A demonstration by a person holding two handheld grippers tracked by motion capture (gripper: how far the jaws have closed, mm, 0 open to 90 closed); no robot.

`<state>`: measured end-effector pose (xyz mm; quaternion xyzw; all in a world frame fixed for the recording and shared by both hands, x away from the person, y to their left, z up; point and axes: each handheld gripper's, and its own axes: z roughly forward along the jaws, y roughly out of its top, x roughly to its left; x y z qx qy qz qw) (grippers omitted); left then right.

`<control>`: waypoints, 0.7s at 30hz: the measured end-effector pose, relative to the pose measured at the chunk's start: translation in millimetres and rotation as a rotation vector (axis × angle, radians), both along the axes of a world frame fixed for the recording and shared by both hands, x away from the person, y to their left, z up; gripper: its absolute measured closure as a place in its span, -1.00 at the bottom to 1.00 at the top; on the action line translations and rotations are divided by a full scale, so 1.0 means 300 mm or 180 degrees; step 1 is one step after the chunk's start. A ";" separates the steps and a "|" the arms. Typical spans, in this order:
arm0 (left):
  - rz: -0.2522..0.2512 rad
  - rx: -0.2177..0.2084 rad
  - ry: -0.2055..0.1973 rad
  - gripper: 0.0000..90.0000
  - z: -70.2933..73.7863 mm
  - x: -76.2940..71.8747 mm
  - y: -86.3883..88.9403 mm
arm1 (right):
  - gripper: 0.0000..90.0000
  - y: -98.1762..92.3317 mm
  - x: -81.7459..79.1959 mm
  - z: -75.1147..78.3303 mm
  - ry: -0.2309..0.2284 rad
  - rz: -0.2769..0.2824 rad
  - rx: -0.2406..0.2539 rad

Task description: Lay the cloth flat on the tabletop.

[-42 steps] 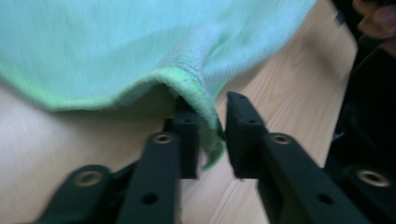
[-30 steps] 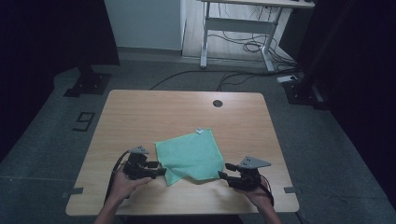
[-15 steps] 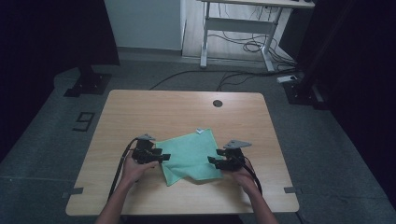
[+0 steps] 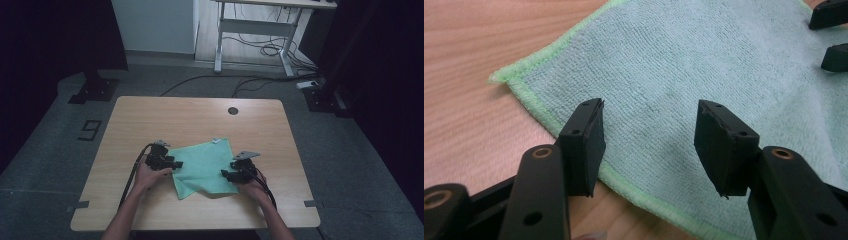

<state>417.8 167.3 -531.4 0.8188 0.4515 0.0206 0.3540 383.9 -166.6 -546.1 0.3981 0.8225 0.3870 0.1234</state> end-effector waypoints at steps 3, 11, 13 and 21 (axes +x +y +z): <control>-0.0028 0.0015 -0.0015 0.03 0.000 0.012 -0.007 | 0.01 -0.012 -0.005 -0.003 0.0012 -0.0029 0.0059; -0.0134 0.0092 -0.0101 0.03 -0.002 0.079 -0.060 | 0.01 -0.049 -0.056 -0.007 0.0016 -0.0100 0.0140; -0.0133 0.0098 -0.0106 0.03 -0.002 0.082 -0.064 | 0.01 -0.050 -0.060 -0.006 0.0019 -0.0103 0.0121; -0.0162 0.0133 -0.0484 0.01 0.084 -0.023 -0.048 | -0.02 -0.069 -0.069 0.011 -0.0037 -0.0129 0.0149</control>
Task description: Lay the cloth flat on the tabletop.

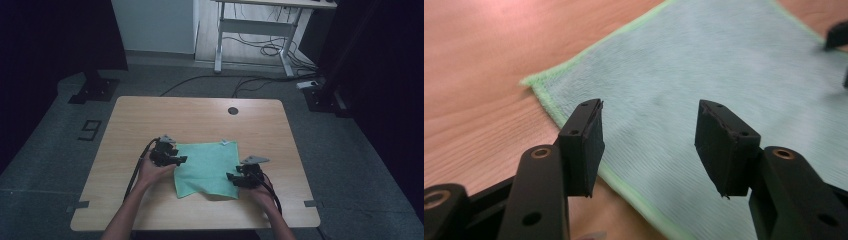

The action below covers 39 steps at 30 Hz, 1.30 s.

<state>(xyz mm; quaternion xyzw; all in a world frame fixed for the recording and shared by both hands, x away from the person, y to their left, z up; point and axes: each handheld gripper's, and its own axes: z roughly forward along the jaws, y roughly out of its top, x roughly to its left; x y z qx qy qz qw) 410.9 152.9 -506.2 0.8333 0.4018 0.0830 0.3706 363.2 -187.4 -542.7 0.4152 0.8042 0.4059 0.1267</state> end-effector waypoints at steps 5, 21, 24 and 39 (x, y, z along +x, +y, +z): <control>-0.0065 0.0027 -0.0118 0.01 0.030 -0.090 0.005 | 0.00 -0.069 -0.063 0.037 -0.0163 -0.0065 0.0255; 0.0038 0.0036 0.0192 0.04 -0.078 -0.043 -0.023 | -0.01 0.023 -0.201 0.008 -0.0255 0.0273 0.0035; 0.0035 0.0093 0.0162 0.04 -0.093 -0.037 -0.026 | -0.01 0.034 -0.183 -0.008 -0.0170 0.0261 -0.0039; 0.0079 0.0094 0.0129 0.06 -0.097 0.014 -0.045 | 0.02 -0.059 -0.149 -0.027 -0.0064 0.0333 -0.0046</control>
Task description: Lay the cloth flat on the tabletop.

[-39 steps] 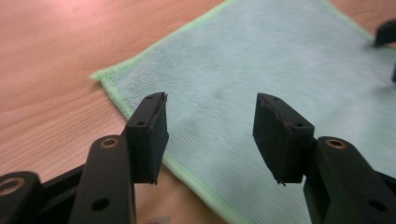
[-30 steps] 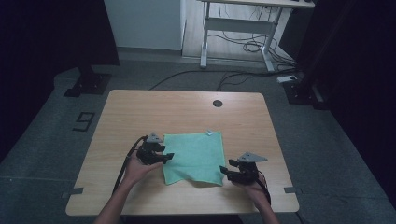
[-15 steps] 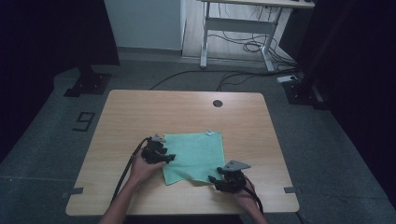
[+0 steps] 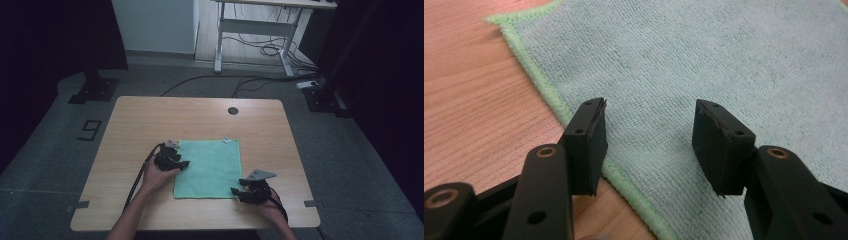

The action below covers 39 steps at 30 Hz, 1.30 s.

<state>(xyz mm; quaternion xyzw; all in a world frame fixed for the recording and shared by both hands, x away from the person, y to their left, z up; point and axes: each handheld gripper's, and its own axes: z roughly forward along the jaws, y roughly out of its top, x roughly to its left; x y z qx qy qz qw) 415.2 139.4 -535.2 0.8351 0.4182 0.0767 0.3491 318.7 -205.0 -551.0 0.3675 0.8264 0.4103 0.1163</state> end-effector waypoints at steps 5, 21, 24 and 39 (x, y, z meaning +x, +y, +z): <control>-0.0003 -0.0020 0.0003 0.05 -0.001 -0.008 -0.001 | -0.03 0.007 -0.014 0.004 -0.0038 -0.0029 -0.0063; 0.0012 -0.0003 -0.0062 0.03 -0.005 -0.023 -0.006 | -0.13 0.263 0.051 0.024 -0.0148 0.0053 -0.0082; 0.0006 -0.0017 -0.0079 0.03 -0.007 -0.032 -0.005 | -0.18 0.277 0.064 0.004 -0.0132 -0.0009 -0.0216; -0.0128 0.0081 -0.0160 0.04 -0.009 -0.092 -0.074 | -0.19 0.202 -0.050 -0.008 -0.0209 -0.0054 -0.0211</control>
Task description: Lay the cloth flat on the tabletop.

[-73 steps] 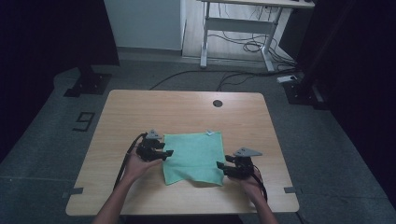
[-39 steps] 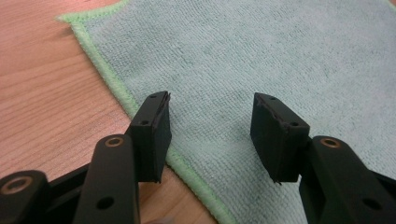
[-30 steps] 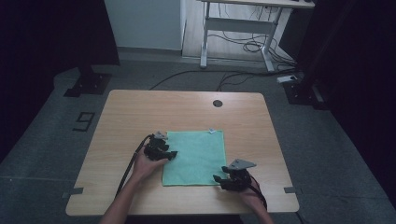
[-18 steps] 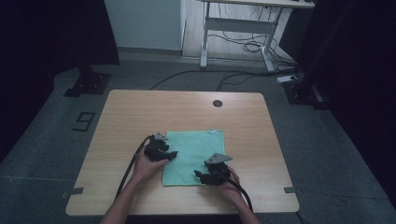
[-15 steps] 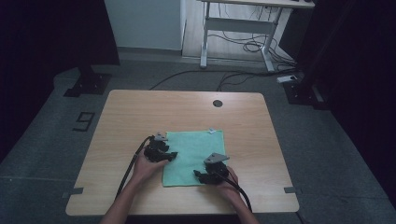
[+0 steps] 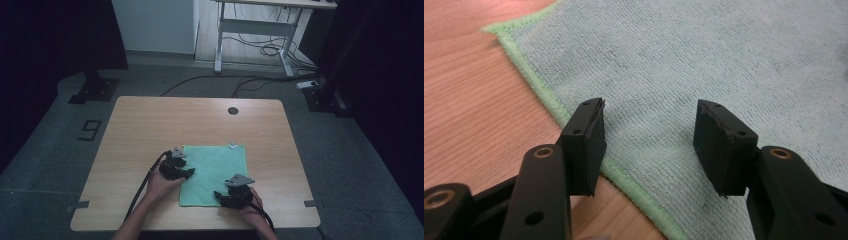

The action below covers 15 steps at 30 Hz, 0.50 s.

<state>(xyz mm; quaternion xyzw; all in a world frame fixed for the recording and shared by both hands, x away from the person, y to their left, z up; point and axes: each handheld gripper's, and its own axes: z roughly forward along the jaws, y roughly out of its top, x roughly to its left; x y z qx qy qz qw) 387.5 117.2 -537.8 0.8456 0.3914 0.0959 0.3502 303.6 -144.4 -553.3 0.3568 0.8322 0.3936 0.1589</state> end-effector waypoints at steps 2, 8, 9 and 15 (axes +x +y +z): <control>0.0004 -0.0005 0.0015 0.04 0.001 0.004 0.000 | -0.20 0.002 -0.003 0.000 0.0011 -0.0001 -0.0002; 0.0009 -0.0065 0.0068 0.04 0.002 0.015 0.002 | -0.21 -0.003 0.007 0.000 0.0029 -0.0002 0.0032; -0.0001 -0.0058 0.0088 0.03 0.004 0.013 0.004 | -0.22 -0.005 0.009 0.001 0.0040 0.0002 0.0042; 0.0010 -0.0064 -0.0047 -0.01 0.029 -0.001 0.015 | -0.29 0.014 -0.007 0.021 0.0063 0.0064 0.0217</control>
